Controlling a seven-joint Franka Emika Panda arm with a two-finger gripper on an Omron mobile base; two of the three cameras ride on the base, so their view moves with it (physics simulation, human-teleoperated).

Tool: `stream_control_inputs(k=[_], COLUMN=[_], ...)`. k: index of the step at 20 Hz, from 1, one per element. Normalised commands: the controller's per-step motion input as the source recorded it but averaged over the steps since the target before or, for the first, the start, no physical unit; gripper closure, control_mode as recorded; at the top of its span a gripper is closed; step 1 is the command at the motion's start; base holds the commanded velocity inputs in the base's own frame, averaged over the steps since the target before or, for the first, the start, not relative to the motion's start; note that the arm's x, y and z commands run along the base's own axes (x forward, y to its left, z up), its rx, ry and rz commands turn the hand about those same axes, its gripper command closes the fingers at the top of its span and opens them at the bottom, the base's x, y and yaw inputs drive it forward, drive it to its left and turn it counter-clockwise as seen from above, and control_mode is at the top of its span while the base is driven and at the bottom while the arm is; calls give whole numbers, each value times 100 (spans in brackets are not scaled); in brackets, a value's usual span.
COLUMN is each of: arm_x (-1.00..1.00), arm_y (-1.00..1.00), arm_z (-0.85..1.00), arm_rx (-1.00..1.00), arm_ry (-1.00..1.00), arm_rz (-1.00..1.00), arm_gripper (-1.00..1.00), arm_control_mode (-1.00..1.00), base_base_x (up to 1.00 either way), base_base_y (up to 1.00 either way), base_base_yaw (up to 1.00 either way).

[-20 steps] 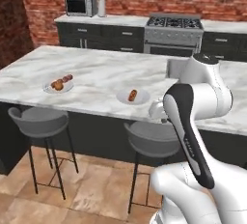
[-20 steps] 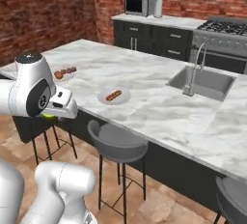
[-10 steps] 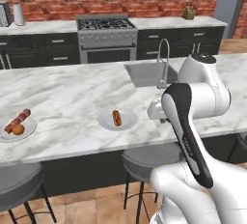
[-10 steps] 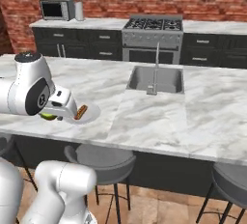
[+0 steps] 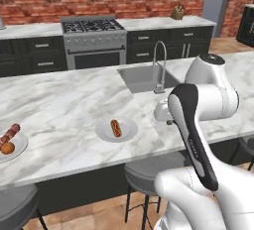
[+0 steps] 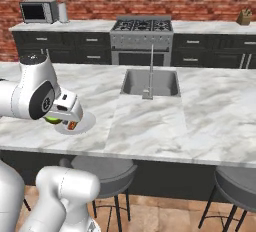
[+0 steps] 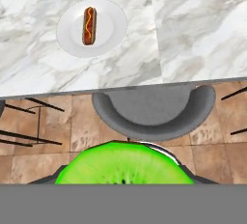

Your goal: Pick up the kiwi and tangerine from the fridge and place one fruit on each plate on the dining counter.

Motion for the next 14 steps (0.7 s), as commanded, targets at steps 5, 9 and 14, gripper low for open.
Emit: stream_control_inputs(k=[5,9,14], arm_x=[0,0,25], arm_y=[0,0,23], arm_z=[0,0,-1], arm_rx=[0,0,-1], arm_ry=[0,0,0], arm_rz=[0,0,-2], arm_gripper=[100,100,100], arm_control_mode=[100,100,-100], base_base_x=[39,31,10], base_base_y=[48,52,19], base_base_yaw=[-3,0,0])
